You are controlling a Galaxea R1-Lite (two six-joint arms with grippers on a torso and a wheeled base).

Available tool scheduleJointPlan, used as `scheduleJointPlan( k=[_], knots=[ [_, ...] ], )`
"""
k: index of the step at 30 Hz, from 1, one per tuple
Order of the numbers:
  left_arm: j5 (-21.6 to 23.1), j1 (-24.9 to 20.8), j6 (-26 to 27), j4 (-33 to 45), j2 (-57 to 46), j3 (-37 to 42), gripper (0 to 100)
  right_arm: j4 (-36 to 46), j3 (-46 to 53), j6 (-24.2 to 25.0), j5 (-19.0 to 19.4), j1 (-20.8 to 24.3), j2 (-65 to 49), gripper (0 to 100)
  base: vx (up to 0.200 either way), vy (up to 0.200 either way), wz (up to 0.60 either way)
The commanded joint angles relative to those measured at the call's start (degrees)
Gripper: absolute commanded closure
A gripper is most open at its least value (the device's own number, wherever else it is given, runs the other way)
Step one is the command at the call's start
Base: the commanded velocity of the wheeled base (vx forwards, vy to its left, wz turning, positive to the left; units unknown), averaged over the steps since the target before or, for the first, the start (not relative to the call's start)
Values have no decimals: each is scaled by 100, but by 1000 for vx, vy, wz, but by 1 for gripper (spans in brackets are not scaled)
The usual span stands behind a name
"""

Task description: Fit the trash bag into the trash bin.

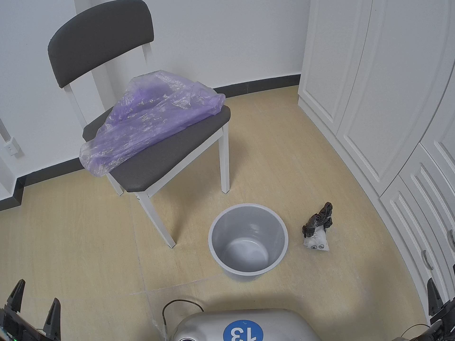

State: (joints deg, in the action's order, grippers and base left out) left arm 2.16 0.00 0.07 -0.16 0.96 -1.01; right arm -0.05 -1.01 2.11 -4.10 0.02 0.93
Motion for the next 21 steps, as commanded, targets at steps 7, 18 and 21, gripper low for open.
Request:
scheduleJointPlan(
  k=[7,18,21],
  knots=[
    [-154,0,-236,-11,-88,101,0,-4,101,26,-21,-2,-93,0,0,0,0],
    [-189,0,-166,-19,-96,101,0,-4,101,-9,-21,-2,-93,0,0,0,0],
    [-189,9,-34,-11,-96,101,0,14,101,-53,-12,-2,-93,0,0,0,0]
  ],
)
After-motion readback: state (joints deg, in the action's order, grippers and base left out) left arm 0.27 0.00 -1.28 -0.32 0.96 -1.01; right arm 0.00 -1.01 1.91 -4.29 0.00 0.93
